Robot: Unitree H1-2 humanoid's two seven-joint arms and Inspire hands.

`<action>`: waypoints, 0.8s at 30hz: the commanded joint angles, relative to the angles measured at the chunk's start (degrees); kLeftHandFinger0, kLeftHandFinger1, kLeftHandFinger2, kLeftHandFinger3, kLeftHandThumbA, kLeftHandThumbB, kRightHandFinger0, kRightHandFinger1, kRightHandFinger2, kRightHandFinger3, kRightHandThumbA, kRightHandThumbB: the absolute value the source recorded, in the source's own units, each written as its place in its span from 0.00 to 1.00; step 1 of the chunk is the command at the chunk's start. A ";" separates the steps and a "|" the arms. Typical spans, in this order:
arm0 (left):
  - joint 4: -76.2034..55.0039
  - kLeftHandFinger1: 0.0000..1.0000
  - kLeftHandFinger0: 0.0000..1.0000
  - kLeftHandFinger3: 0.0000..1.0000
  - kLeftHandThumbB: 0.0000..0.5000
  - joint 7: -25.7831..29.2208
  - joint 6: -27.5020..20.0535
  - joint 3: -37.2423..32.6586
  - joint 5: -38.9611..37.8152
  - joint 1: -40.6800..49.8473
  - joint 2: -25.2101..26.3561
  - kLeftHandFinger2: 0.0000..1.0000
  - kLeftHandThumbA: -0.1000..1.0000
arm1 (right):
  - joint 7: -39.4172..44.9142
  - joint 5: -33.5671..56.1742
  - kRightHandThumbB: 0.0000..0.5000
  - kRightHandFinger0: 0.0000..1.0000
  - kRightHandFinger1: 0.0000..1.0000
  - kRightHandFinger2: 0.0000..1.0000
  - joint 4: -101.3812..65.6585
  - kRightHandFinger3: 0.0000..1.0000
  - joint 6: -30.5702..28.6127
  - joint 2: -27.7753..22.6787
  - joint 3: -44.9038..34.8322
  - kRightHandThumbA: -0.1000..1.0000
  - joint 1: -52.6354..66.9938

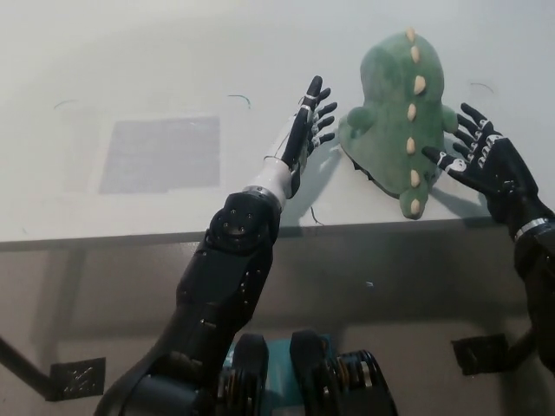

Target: Use both hands to pick up a dinasour on the right side and move it to the left side

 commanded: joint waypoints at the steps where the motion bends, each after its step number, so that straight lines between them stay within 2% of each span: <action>1: 0.95 1.00 1.00 1.00 0.66 0.97 -2.34 0.50 0.44 -4.67 -0.16 1.00 1.00 | -1.37 -3.94 0.44 1.00 1.00 1.00 2.62 1.00 -4.21 -1.98 0.97 1.00 -4.39; 5: 2.29 1.00 1.00 1.00 0.69 0.54 -3.60 0.94 0.15 -5.19 0.04 1.00 1.00 | -1.91 -3.92 0.45 1.00 1.00 1.00 7.77 1.00 -5.30 -2.62 0.21 1.00 -5.77; 6: 2.60 1.00 1.00 1.00 0.69 0.62 -3.70 1.06 0.17 -5.38 0.09 1.00 1.00 | -1.77 -4.03 0.38 1.00 1.00 1.00 9.83 1.00 -6.22 -2.90 0.17 1.00 -6.35; 10: 3.01 1.00 1.00 1.00 0.66 0.58 -3.72 1.21 0.36 -5.68 0.35 1.00 1.00 | -1.73 -4.12 0.39 1.00 1.00 1.00 13.03 1.00 -6.82 -3.16 -0.05 1.00 -7.28; 15: 5.30 1.00 1.00 1.00 0.74 0.80 -3.42 1.86 -0.01 -6.82 0.34 1.00 1.00 | -3.02 -5.79 0.41 1.00 1.00 1.00 18.94 1.00 -8.91 -3.82 0.63 1.00 -8.80; 16: 5.57 1.00 1.00 1.00 0.75 0.95 -3.19 2.05 -0.11 -6.89 0.19 1.00 1.00 | -3.16 -5.85 0.39 1.00 1.00 1.00 19.88 1.00 -9.47 -3.71 0.56 1.00 -9.02; 18: 8.11 1.00 1.00 1.00 0.80 1.46 -2.74 1.84 0.42 -7.92 0.03 1.00 1.00 | -2.85 -5.45 0.49 1.00 1.00 1.00 20.82 1.00 -9.80 -3.37 0.39 1.00 -9.56; 20: 10.04 1.00 1.00 1.00 0.80 2.17 -1.90 1.91 0.60 -9.22 0.01 1.00 1.00 | -2.63 -5.57 0.50 1.00 1.00 1.00 21.18 1.00 -10.05 -3.33 0.54 1.00 -10.41; 21: 11.53 1.00 1.00 1.00 0.80 2.74 -1.04 2.06 0.57 -10.01 -0.06 1.00 1.00 | -2.75 -5.87 0.46 1.00 1.00 1.00 21.68 1.00 -10.24 -3.20 0.78 1.00 -11.02; 22: 12.40 1.00 1.00 1.00 0.77 2.96 -1.13 1.78 0.93 -10.21 -0.10 1.00 1.00 | -2.74 -5.91 0.49 1.00 1.00 1.00 21.89 1.00 -10.41 -3.08 0.80 1.00 -11.19; 24: 14.26 1.00 1.00 1.00 0.78 3.53 -0.73 1.23 1.63 -10.61 -0.13 1.00 1.00 | -2.64 -5.90 0.50 1.00 1.00 1.00 22.03 1.00 -10.27 -2.83 0.87 1.00 -11.64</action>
